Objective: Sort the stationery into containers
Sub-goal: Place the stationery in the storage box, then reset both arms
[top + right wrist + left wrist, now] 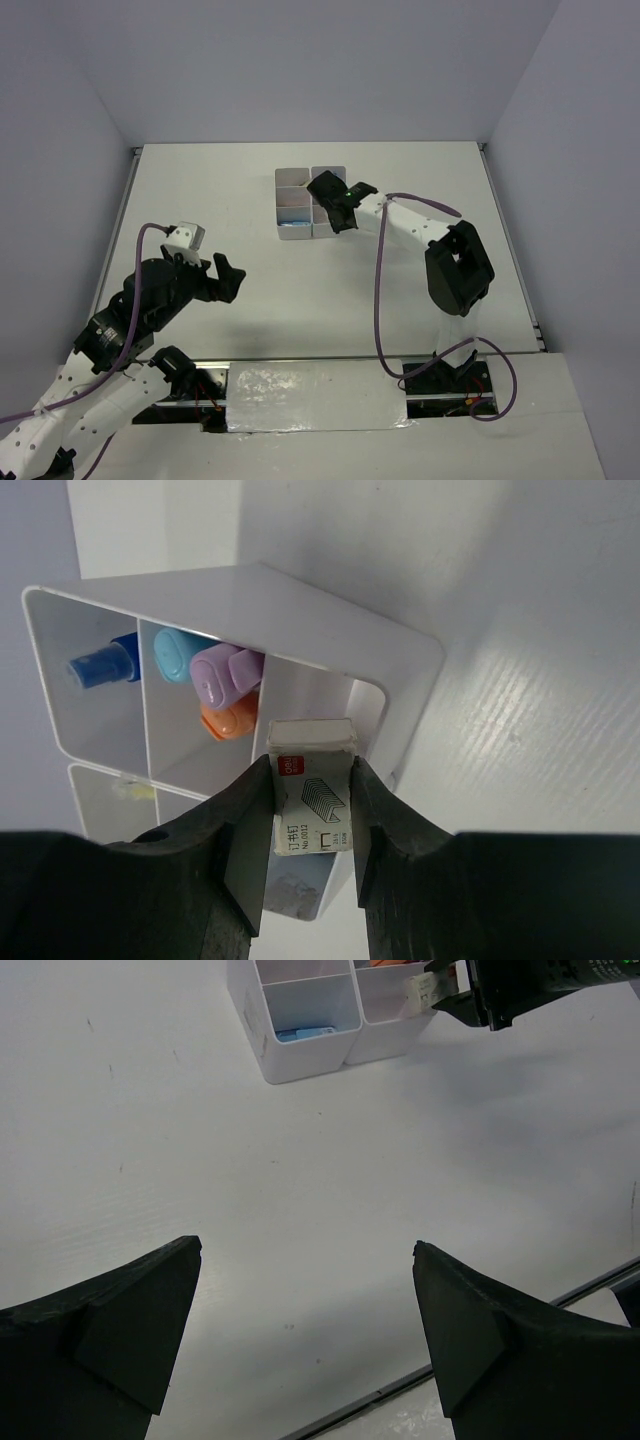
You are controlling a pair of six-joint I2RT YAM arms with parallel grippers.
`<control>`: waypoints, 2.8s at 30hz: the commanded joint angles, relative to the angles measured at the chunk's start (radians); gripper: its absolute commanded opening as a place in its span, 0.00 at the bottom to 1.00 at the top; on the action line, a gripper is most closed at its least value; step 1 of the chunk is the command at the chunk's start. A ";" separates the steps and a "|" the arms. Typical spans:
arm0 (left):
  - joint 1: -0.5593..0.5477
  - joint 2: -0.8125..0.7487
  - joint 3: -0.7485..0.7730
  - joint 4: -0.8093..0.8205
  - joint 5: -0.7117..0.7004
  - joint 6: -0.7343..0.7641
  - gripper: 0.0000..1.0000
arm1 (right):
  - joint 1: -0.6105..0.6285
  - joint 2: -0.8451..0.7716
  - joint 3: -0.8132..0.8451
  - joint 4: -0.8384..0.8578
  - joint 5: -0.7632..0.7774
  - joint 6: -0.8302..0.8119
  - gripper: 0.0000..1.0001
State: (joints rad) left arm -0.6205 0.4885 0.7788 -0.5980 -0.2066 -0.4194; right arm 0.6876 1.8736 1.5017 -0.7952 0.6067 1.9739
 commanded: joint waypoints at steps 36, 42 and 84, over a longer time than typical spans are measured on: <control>0.001 -0.016 -0.006 0.086 0.130 0.054 0.99 | -0.010 0.045 0.051 0.094 0.030 0.014 0.43; -0.001 -0.022 -0.006 0.089 0.138 0.057 0.99 | -0.010 0.055 0.054 0.102 0.025 0.009 0.47; 0.211 -0.073 0.042 -0.062 -0.332 -0.128 0.99 | 0.032 -1.401 -0.525 -0.122 -0.014 -1.566 1.00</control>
State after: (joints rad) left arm -0.4145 0.4408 0.8368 -0.7048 -0.5522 -0.5316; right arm 0.7193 0.5049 0.9817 -0.8627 0.6205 0.4496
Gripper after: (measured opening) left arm 0.993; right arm 0.994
